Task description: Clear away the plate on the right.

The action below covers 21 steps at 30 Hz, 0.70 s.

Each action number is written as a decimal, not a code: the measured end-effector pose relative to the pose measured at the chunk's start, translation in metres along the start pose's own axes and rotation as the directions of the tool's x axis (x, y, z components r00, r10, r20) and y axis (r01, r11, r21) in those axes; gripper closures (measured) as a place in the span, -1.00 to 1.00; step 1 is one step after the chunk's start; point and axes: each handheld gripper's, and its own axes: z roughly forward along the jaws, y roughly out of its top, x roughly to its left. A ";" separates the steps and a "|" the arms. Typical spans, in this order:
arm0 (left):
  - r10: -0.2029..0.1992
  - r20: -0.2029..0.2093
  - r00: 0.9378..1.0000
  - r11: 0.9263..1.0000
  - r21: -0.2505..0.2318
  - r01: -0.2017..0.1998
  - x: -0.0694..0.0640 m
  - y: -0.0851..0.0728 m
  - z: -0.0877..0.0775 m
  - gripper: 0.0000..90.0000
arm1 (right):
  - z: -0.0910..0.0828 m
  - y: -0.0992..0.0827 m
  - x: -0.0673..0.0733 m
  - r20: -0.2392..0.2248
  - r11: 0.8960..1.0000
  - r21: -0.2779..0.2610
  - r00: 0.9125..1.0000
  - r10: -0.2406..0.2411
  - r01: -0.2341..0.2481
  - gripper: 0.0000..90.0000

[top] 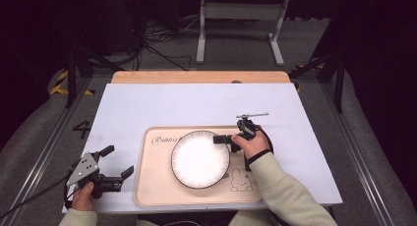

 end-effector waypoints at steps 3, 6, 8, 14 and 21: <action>0.000 0.000 1.000 1.000 0.000 0.000 0.000 0.000 0.000 -0.99 | 0.001 0.000 -0.001 0.010 1.000 0.007 1.000 -0.009 0.009 0.74; 0.002 0.000 1.000 1.000 0.002 -0.002 0.000 0.000 0.000 -1.00 | 0.002 0.000 -0.002 0.011 1.000 0.014 1.000 -0.008 0.008 0.69; 0.005 0.000 1.000 1.000 0.004 -0.005 0.001 0.000 0.000 -0.99 | 0.002 0.000 -0.002 0.014 1.000 0.022 1.000 -0.007 0.006 0.66; 0.001 0.000 1.000 1.000 0.003 -0.001 0.000 0.000 0.000 -0.99 | 0.005 -0.001 -0.003 0.024 0.999 0.029 0.999 -0.022 0.021 0.52; 0.001 0.000 1.000 1.000 0.003 -0.001 0.000 0.000 0.000 -0.99 | 0.008 -0.002 -0.004 0.037 0.999 0.041 0.999 -0.021 0.020 0.41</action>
